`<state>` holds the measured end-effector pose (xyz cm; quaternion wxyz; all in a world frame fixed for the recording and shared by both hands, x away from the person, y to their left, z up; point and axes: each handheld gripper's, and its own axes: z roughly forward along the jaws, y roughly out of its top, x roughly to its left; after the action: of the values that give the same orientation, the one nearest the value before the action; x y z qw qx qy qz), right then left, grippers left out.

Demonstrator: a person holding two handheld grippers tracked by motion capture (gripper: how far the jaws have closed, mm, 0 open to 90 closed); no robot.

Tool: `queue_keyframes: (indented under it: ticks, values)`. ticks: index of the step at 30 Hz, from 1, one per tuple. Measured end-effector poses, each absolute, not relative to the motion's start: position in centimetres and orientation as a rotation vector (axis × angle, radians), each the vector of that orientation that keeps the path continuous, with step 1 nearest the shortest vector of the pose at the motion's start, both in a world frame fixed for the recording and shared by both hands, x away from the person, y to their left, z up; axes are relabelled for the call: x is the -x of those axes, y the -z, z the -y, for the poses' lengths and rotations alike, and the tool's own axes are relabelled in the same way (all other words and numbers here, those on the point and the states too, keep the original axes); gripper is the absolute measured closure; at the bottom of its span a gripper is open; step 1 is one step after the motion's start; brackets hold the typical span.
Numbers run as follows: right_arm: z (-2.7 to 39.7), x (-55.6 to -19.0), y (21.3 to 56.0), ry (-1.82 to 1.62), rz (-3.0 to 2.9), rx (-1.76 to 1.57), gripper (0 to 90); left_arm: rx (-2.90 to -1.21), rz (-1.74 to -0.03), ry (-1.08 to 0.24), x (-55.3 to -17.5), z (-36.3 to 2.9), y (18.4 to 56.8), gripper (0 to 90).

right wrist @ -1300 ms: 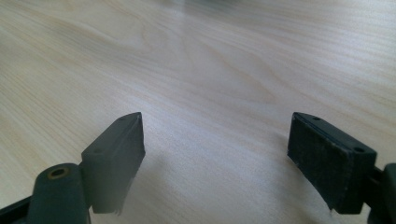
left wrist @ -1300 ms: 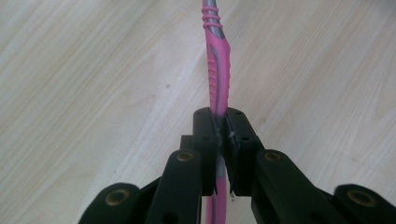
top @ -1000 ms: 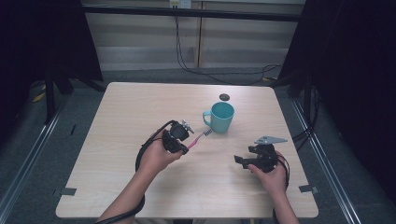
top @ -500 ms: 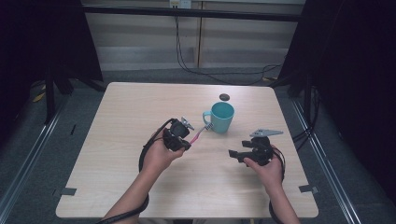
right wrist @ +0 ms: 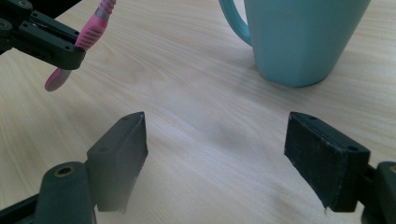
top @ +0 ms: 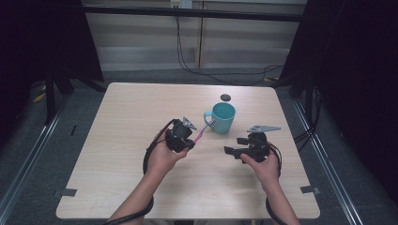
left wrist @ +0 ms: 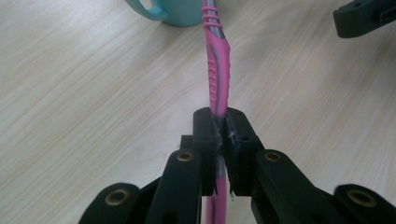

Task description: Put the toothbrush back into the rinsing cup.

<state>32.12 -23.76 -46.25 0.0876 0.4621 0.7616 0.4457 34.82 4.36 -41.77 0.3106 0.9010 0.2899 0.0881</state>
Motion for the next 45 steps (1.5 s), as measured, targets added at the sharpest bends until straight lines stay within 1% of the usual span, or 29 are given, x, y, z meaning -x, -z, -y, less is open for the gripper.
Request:
queue_keyframes:
  ticks: [17, 23, 31, 36, 38, 45]
  values:
    - [22.9, -33.0, 44.9, -1.441, -2.256, -1.454, 22.1, -2.297, -0.766, -0.233, -34.6, -4.4, 42.3, 84.3]
    - [22.3, -33.2, 44.6, -1.47, -2.268, -1.452, 24.5, -2.288, -0.767, -0.244, -34.6, -4.4, 42.6, 84.3]
    - [21.6, -33.6, 43.2, -1.473, -2.289, -1.412, 27.9, -2.276, -0.757, -0.239, -34.3, -4.2, 42.9, 84.3]
    - [21.7, -33.8, 42.7, -1.493, -2.28, -1.423, 27.9, -2.257, -0.762, -0.227, -34.2, -4.1, 43.0, 84.3]
    - [21.7, -33.9, 42.6, -1.512, -2.276, -1.423, 30.7, -2.254, -0.759, -0.23, -34.1, -3.8, 43.2, 84.3]
    - [21.6, -34.0, 42.3, -1.531, -2.268, -1.447, 30.8, -2.251, -0.748, -0.221, -33.9, -3.2, 43.2, 84.3]
